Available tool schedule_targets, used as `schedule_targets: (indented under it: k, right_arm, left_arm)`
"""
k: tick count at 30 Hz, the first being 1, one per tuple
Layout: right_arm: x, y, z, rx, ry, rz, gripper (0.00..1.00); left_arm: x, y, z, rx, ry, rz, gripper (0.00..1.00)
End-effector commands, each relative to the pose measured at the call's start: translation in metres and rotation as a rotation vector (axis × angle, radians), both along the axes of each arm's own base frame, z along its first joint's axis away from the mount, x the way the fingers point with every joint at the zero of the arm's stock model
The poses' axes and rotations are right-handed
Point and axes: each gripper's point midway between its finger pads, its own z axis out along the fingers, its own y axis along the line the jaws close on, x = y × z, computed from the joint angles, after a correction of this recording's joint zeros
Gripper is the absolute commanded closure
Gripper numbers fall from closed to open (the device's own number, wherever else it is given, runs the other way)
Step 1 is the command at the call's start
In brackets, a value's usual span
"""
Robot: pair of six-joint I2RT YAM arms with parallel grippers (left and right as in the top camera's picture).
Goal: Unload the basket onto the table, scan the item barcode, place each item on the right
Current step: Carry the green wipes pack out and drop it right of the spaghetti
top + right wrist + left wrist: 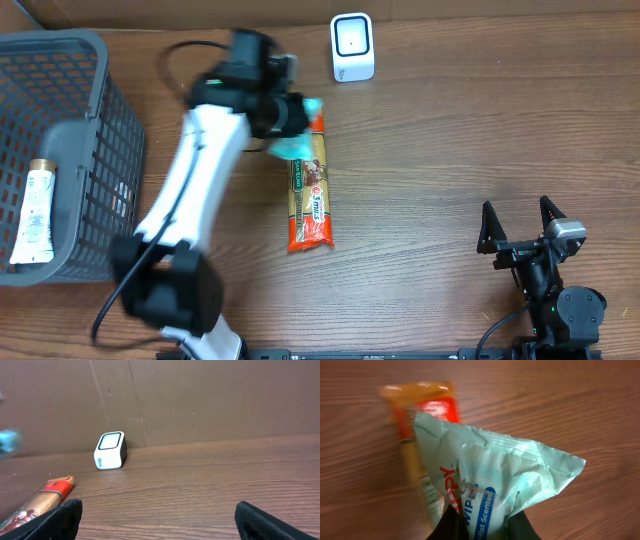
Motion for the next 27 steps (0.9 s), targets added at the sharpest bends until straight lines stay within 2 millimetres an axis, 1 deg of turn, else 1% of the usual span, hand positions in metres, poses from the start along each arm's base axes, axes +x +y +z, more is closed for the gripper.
schedule_targets:
  k: [1, 3, 5, 7, 8, 9, 10, 11, 12, 13, 14, 16, 18, 19, 20, 22, 24, 25, 27]
  right_arm:
    - [0.0, 0.001, -0.002, -0.001, -0.003, 0.006, 0.0]
    - [0.0, 0.001, -0.002, -0.001, -0.003, 0.006, 0.0]
    - [0.0, 0.001, -0.002, -0.001, -0.003, 0.006, 0.0]
    - [0.0, 0.001, -0.002, -0.001, -0.003, 0.006, 0.0]
    - [0.0, 0.001, -0.002, -0.001, -0.003, 0.006, 0.0]
    - [0.0, 0.001, -0.002, -0.001, -0.003, 0.006, 0.0]
    - [0.0, 0.001, -0.002, -0.001, -0.003, 0.006, 0.0]
    - [0.0, 0.001, -0.002, -0.001, -0.003, 0.006, 0.0]
    - [0.0, 0.001, -0.002, -0.001, -0.003, 0.006, 0.0]
    - [0.0, 0.001, -0.002, -0.001, -0.003, 0.006, 0.0]
    - [0.0, 0.001, -0.002, -0.001, -0.003, 0.006, 0.0]
    - [0.0, 0.001, -0.002, -0.001, -0.003, 0.006, 0.0]
    - [0.0, 0.001, -0.002, -0.001, -0.003, 0.006, 0.0]
    - [0.0, 0.001, -0.002, -0.001, -0.003, 0.006, 0.0]
    - [0.0, 0.001, -0.002, -0.001, -0.003, 0.006, 0.0]
    - [0.0, 0.001, -0.002, -0.001, -0.003, 0.006, 0.0]
    - [0.0, 0.001, -0.002, -0.001, -0.003, 0.006, 0.0]
    - [0.0, 0.001, -0.002, -0.001, -0.003, 0.006, 0.0]
    - [0.0, 0.001, -0.002, -0.001, -0.003, 0.006, 0.0]
  left_arm:
    - [-0.001, -0.043, -0.04, -0.033, 0.094, 0.012, 0.92]
    - [-0.005, -0.071, -0.061, -0.052, 0.125, -0.039, 0.91]
    - [-0.011, -0.089, -0.083, -0.033, 0.154, -0.077, 0.89]
    - [-0.018, -0.1, -0.101, -0.013, 0.182, -0.103, 0.88]
    - [-0.02, -0.103, -0.106, -0.012, 0.195, -0.11, 0.88]
    - [-0.021, -0.106, -0.107, -0.021, 0.203, -0.109, 0.87]
    - [-0.022, -0.106, -0.106, -0.025, 0.208, -0.101, 0.84]
    - [-0.021, -0.105, -0.104, -0.028, 0.206, -0.094, 0.65]
    - [-0.02, -0.105, -0.103, -0.03, 0.202, -0.093, 0.37]
    - [-0.018, -0.105, -0.101, -0.032, 0.198, -0.092, 0.12]
    - [-0.017, -0.104, -0.099, -0.035, 0.197, -0.092, 0.0]
    - [-0.012, -0.1, -0.088, -0.032, 0.189, -0.097, 0.0]
    - [-0.001, -0.091, -0.058, -0.027, 0.166, -0.106, 0.0]
    - [0.012, -0.079, -0.022, -0.027, 0.123, -0.115, 0.0]
    - [0.019, -0.071, 0.0, -0.028, 0.093, -0.114, 0.0]
    - [0.033, -0.047, 0.049, -0.027, 0.014, -0.089, 0.0]
    - [0.043, -0.016, 0.101, -0.034, -0.084, -0.054, 0.0]
    - [0.047, 0.02, 0.151, -0.035, -0.194, 0.001, 0.0]
    - [0.046, 0.065, 0.195, -0.019, -0.307, 0.067, 0.0]
